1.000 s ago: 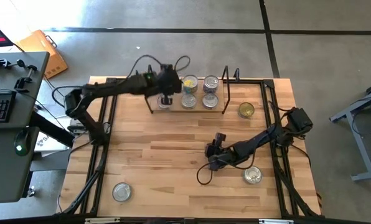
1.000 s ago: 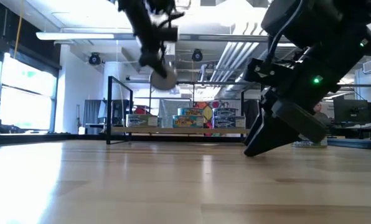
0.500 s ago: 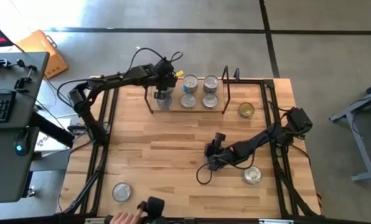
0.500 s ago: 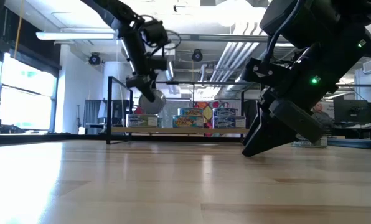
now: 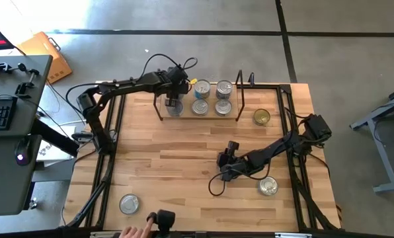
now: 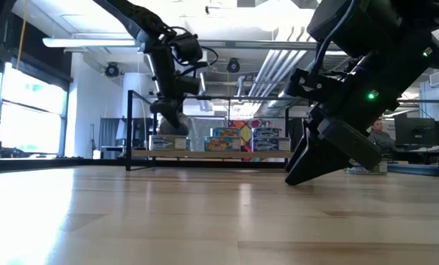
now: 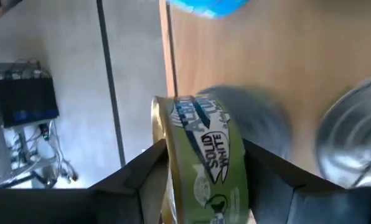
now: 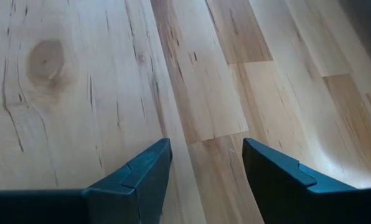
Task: Stack canned seafood by type on shelf
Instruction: Stack the green tuna can on top of the green tuna can on the shelf
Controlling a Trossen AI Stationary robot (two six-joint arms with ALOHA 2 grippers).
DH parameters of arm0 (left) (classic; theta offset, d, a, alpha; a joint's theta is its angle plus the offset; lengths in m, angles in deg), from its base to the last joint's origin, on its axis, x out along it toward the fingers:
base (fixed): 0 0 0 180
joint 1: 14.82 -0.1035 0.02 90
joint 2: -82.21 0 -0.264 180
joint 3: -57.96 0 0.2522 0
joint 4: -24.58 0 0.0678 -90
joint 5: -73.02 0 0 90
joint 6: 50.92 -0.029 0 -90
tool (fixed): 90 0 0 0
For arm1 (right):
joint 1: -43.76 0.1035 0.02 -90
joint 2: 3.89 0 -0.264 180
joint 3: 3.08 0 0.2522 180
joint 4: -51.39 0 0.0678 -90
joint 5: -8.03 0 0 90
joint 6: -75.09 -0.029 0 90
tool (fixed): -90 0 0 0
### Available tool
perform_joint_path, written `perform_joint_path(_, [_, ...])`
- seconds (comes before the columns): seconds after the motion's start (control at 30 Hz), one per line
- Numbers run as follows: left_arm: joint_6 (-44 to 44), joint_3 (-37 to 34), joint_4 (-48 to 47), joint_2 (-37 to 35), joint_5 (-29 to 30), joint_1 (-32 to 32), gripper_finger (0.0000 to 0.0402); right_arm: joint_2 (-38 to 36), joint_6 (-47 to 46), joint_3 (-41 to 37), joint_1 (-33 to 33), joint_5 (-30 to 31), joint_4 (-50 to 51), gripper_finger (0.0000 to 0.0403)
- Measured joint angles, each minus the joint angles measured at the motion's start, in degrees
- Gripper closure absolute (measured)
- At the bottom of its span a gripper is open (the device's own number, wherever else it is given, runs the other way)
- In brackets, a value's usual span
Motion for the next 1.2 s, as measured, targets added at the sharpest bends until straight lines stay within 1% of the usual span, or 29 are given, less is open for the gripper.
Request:
perform_joint_path(0.07, [0.7, 0.0, -0.2, -0.1, -1.2, 0.3, 0.0220, 0.0, 0.0, 0.0, 0.0, 0.0, 0.0, 0.0206])
perform_joint_path(0.2, [0.5, 0.0, -0.7, -0.2, -6.0, 0.8, 0.0217, 0.0, 0.0, 0.0, 0.0, 0.1, 0.0, 0.0206])
perform_joint_path(0.27, [0.6, 0.0, -0.7, -0.2, -7.2, 1.1, 0.0217, 0.0, 0.0, 0.0, 0.0, 0.1, 0.0, 0.0206])
perform_joint_path(0.43, [0.8, 0.0, -1.0, -0.2, -7.9, 1.2, 0.0210, 0.0, 0.0, 0.0, 0.0, 0.1, 0.0, 0.0206])
perform_joint_path(0.57, [2.1, 0.0, -1.7, -0.2, -8.1, 1.2, 0.0181, 0.0, 0.0, 0.0, 0.0, 0.2, 0.0, 0.0206])
perform_joint_path(0.7, [2.6, 0.0, -1.7, -0.2, -8.0, 1.2, 0.0145, 0.0, 0.0, 0.0, 0.0, 0.2, 0.0, 0.0206])
perform_joint_path(0.8, [2.6, 0.0, -1.8, -0.2, -7.2, 1.1, 0.0127, 0.0, 0.0, 0.0, 0.0, 0.2, 0.0, 0.0206])
perform_joint_path(1.07, [4.0, 0.7, -2.3, -0.2, -1.8, 1.1, 0.0121, 0.0, 0.0, 0.0, 0.0, 0.2, 0.0, 0.0206])
perform_joint_path(1.2, [4.2, 0.7, -5.0, -0.2, -1.3, 0.3, 0.0121, 0.0, 0.0, 0.0, 0.0, 0.2, 0.0, 0.0206])
